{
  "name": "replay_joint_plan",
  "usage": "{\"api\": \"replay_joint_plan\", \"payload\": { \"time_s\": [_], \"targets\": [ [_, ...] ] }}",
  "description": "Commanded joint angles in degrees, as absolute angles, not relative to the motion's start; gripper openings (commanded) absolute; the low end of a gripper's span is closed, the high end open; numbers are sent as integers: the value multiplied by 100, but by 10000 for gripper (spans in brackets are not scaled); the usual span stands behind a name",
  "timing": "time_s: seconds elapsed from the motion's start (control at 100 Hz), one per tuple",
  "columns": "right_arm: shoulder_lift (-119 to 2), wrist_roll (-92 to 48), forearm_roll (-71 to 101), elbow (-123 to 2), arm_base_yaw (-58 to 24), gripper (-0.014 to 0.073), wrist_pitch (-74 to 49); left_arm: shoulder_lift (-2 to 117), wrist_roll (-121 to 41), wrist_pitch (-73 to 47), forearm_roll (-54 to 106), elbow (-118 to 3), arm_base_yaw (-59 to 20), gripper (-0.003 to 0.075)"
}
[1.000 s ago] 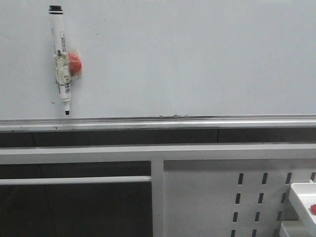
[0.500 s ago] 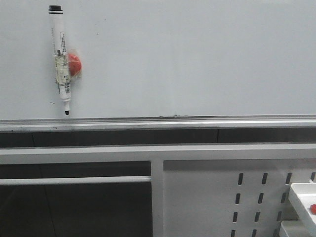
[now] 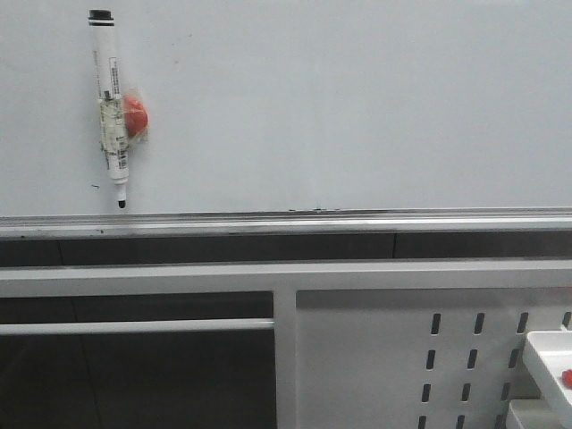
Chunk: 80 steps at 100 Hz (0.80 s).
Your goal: Write number 1 on whiteboard
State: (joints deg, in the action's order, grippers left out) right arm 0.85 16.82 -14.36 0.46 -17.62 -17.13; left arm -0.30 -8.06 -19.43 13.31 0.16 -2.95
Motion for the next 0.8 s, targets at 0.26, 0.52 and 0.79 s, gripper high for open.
{"api": "replay_joint_plan", "payload": {
  "time_s": [0.26, 0.52, 0.79],
  "targets": [
    [179, 1763, 597, 121, -1727, -51, 1235, -157, -748, -831, 6099, 222, -285, -20],
    [179, 1763, 1222, -211, -1727, -43, 1022, -157, -1540, -956, 6059, -72, -308, 57],
    [-263, 1763, -450, -1247, -1727, 281, -374, 990, -4320, -2150, 5840, -1412, -308, 405]
  ]
}}
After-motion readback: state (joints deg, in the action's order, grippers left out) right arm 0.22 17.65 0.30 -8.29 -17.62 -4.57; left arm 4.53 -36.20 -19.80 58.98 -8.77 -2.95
